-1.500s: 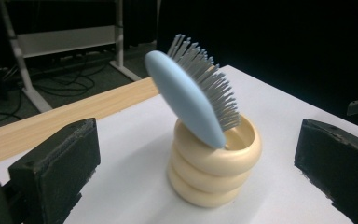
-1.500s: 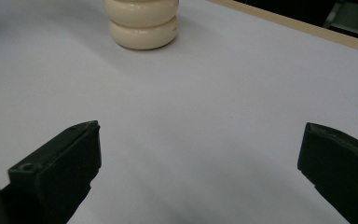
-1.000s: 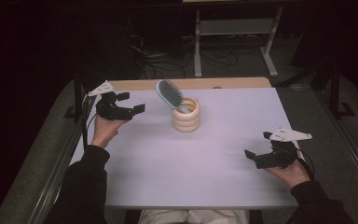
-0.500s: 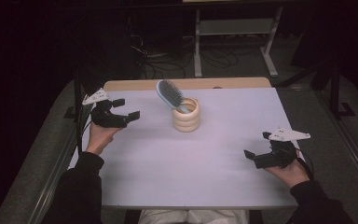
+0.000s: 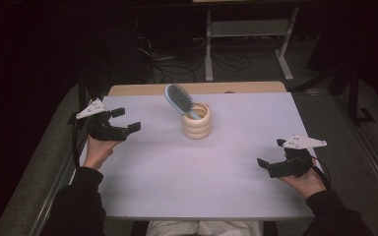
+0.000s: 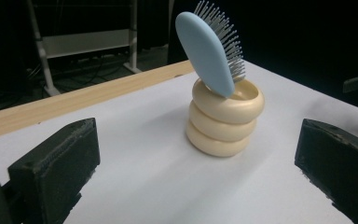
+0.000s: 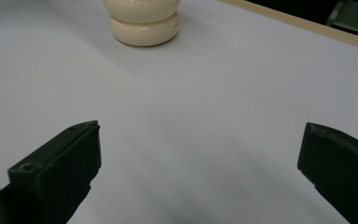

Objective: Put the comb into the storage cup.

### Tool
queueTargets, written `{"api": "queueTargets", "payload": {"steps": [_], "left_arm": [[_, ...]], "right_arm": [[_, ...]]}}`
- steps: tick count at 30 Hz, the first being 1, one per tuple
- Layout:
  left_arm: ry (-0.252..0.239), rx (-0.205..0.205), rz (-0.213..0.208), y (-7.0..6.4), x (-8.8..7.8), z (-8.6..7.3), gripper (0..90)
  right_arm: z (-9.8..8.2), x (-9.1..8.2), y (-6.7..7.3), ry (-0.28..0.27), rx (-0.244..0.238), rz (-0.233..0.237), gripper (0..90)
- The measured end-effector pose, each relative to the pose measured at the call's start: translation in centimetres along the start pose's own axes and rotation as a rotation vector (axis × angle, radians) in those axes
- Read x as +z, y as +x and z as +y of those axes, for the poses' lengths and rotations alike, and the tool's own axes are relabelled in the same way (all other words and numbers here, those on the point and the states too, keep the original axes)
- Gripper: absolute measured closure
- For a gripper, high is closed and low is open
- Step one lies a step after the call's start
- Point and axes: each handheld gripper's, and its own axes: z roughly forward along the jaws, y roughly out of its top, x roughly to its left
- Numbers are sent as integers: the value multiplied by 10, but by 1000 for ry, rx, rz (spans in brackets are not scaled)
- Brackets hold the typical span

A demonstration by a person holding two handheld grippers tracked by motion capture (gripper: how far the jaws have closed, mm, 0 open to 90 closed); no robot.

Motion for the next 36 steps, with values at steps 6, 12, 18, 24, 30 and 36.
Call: {"api": "queueTargets", "payload": {"steps": [6, 12, 18, 24, 30, 36], "left_arm": [[1, 0, 10, 0, -10, -5, 0], [20, -6, 14, -5, -15, -19, 0], [18, -9, 17, -8, -22, -26, 0], [1, -11, 45, -8, -35, -36, 0], [-26, -20, 99, -9, -55, -49, 0], [-34, -44, 135, -10, -65, -59, 0]], "right_arm": [[0, 0, 0, 1, -1, -2, 0], [-1, 1, -1, 5, 5, -2, 0], [-1, 0, -1, 5, 6, -3, 0], [-1, 1, -1, 4, 6, 3, 0], [0, 2, -1, 0, 6, 8, 0], [0, 3, -2, -1, 10, 15, 0]]}}
